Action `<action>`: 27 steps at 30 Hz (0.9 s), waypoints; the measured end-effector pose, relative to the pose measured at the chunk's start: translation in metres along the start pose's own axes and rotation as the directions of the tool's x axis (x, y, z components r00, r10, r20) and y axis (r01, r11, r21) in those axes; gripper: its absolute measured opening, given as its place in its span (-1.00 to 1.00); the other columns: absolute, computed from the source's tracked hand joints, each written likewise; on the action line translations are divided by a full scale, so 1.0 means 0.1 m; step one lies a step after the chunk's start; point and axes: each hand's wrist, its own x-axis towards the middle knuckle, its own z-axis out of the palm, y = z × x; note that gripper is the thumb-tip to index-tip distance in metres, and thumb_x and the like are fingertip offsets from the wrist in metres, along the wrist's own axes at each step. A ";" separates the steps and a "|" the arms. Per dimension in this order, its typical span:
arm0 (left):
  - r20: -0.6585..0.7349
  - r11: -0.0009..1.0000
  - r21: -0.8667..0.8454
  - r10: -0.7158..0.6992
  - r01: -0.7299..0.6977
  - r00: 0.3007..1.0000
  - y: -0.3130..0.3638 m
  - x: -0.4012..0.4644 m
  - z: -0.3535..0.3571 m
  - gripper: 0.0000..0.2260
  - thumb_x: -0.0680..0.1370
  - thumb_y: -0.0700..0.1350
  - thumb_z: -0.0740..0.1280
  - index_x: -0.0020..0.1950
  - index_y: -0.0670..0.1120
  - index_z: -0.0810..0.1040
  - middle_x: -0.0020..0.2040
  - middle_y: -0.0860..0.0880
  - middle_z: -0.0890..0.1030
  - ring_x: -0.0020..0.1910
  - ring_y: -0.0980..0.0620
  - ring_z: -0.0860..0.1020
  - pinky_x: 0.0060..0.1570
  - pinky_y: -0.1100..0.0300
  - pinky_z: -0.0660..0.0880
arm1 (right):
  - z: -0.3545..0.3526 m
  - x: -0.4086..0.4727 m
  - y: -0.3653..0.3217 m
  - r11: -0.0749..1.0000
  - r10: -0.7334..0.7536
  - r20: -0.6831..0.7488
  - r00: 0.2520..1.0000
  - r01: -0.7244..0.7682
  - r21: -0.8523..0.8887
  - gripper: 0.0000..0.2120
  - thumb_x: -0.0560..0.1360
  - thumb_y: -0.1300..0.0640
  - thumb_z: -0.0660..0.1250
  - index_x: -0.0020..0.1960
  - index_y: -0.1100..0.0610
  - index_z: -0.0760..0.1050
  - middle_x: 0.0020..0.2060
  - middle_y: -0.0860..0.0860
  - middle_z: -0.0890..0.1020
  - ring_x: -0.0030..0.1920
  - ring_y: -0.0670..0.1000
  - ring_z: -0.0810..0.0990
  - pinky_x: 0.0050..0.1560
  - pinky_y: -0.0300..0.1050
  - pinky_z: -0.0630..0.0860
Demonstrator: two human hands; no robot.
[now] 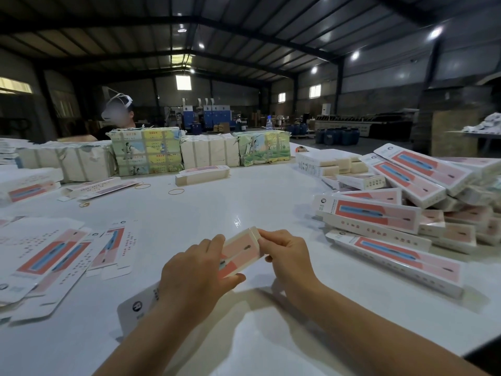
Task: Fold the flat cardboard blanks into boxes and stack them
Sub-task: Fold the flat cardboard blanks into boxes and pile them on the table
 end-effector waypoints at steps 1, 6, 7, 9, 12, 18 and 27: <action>0.007 1.000 -0.001 -0.005 0.005 1.000 0.00 -0.01 0.00 -0.32 0.42 0.40 0.20 0.42 0.08 0.22 0.17 0.11 0.52 0.03 0.10 0.55 -0.04 0.24 0.50 | 0.00 0.00 0.00 0.999 -0.017 -0.001 1.000 0.017 -0.029 -0.75 0.54 0.23 0.31 -0.16 -0.06 0.65 -0.14 0.00 0.60 -0.15 -0.11 0.56 -0.29 -0.46 0.42; 0.011 0.998 0.060 0.008 -0.009 1.000 0.04 0.00 -0.06 -0.27 0.34 0.37 0.35 0.34 -0.06 0.39 -0.01 0.03 0.60 -0.15 0.05 0.59 -0.27 0.19 0.51 | 0.03 -0.05 0.01 0.941 -0.141 0.060 0.988 0.153 -0.304 -0.76 0.57 0.26 0.19 -0.02 0.10 0.63 -0.19 0.00 0.47 -0.20 -0.25 0.49 -0.22 -0.49 0.38; 0.012 0.995 0.086 0.043 -0.044 0.999 0.05 0.00 -0.06 -0.27 0.23 0.32 0.48 0.21 -0.14 0.53 -0.17 -0.02 0.62 -0.31 0.01 0.59 -0.42 0.17 0.49 | 0.04 -0.07 0.02 0.904 -0.190 0.077 0.979 0.205 -0.375 -0.75 0.56 0.29 0.17 -0.04 0.13 0.62 -0.22 -0.03 0.42 -0.23 -0.28 0.46 -0.21 -0.48 0.36; -0.062 0.987 0.132 0.099 -0.091 0.993 0.07 0.01 -0.04 -0.31 0.03 0.22 0.62 -0.03 -0.23 0.65 -0.40 -0.06 0.57 -0.53 -0.02 0.52 -0.62 0.21 0.42 | 0.07 -0.11 0.03 0.817 -0.289 0.116 0.950 0.308 -0.487 -0.76 0.52 0.34 0.16 -0.15 0.14 0.55 -0.27 -0.07 0.34 -0.26 -0.24 0.41 -0.21 -0.44 0.33; -0.092 0.986 0.141 0.105 -0.092 0.990 0.11 0.01 -0.04 -0.36 -0.01 0.17 0.64 -0.13 -0.24 0.65 -0.47 -0.07 0.53 -0.59 -0.03 0.48 -0.65 0.24 0.38 | 0.08 -0.13 0.07 0.728 -0.358 0.159 0.920 0.381 -0.570 -0.79 0.51 0.34 0.16 -0.19 0.09 0.44 -0.26 -0.10 0.32 -0.26 -0.12 0.37 -0.22 -0.37 0.30; -0.101 0.985 0.138 0.116 -0.102 0.988 0.11 0.00 -0.01 -0.41 0.00 0.16 0.64 -0.17 -0.21 0.63 -0.48 -0.06 0.51 -0.60 -0.03 0.47 -0.66 0.22 0.37 | 0.05 -0.11 0.10 0.627 -0.397 0.251 0.883 0.460 -0.628 -0.86 0.48 0.31 0.18 -0.22 0.15 0.43 -0.27 -0.07 0.32 -0.24 -0.06 0.35 -0.22 -0.31 0.27; 0.061 0.998 -0.049 -0.029 0.032 0.998 -0.17 -0.02 -0.01 -0.42 0.42 0.36 0.27 0.34 0.14 0.25 0.16 0.16 0.52 0.02 0.15 0.54 0.00 0.26 0.51 | 0.00 -0.07 0.11 0.585 -0.281 0.502 0.817 0.561 -0.586 -0.23 0.45 0.11 0.30 0.48 -0.22 -0.06 0.42 -0.18 0.10 0.37 -0.19 0.12 0.36 -0.42 0.13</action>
